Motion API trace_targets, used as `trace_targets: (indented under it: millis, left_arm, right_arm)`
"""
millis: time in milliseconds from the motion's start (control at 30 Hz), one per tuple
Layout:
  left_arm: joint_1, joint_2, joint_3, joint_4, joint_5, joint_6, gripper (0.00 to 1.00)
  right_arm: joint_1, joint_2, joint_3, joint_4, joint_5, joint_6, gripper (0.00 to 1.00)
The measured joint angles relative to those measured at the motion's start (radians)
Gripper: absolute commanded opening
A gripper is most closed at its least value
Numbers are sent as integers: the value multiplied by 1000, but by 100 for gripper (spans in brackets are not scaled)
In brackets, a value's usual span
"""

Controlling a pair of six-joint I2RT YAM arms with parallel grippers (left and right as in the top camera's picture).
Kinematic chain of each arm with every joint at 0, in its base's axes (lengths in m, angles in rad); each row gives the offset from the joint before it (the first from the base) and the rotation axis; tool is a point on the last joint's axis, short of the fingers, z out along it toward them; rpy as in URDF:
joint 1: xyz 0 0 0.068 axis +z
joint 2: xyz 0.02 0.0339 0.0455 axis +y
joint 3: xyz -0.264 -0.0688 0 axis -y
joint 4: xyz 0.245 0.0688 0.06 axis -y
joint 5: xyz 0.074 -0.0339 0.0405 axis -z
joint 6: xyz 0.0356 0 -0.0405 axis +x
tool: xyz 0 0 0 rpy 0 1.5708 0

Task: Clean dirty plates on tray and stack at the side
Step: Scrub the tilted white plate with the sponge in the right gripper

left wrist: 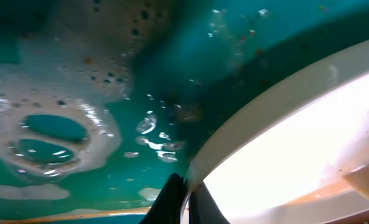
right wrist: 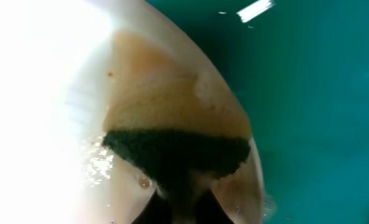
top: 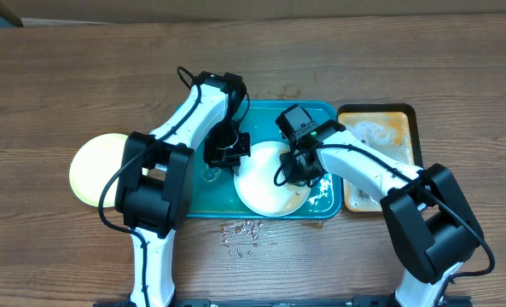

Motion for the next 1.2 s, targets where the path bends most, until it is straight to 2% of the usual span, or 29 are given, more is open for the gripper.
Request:
trace_targets:
  millis: [167, 400, 633, 767, 933, 1000, 1100, 1200]
  left_arm:
    - [6, 0, 0, 0, -14, 0, 4]
    - [8, 0, 0, 0, -13, 0, 4]
    - [3, 0, 0, 6, 3, -1, 4]
    - [4, 0, 0, 12, 12, -5, 4]
    - [10, 0, 0, 13, 13, -16, 4]
    - [12, 0, 0, 12, 13, -19, 4]
    - [12, 0, 0, 11, 13, -23, 4]
    - [12, 0, 0, 11, 13, -23, 4]
  right_arm:
    - [0, 0, -5, 32, -82, 69, 4]
    - [0, 0, -10, -3, -231, 84, 4]
    - [3, -7, -10, -77, -116, 100, 4]
    - [0, -11, -12, 18, -11, 110, 6]
    - [-8, -11, -26, 192, 29, 114, 14]
    - [-8, -10, -30, 244, 21, 116, 14]
    - [-8, -10, -31, 311, -14, 117, 8]
    - [-8, -10, -31, 309, -109, 71, 6]
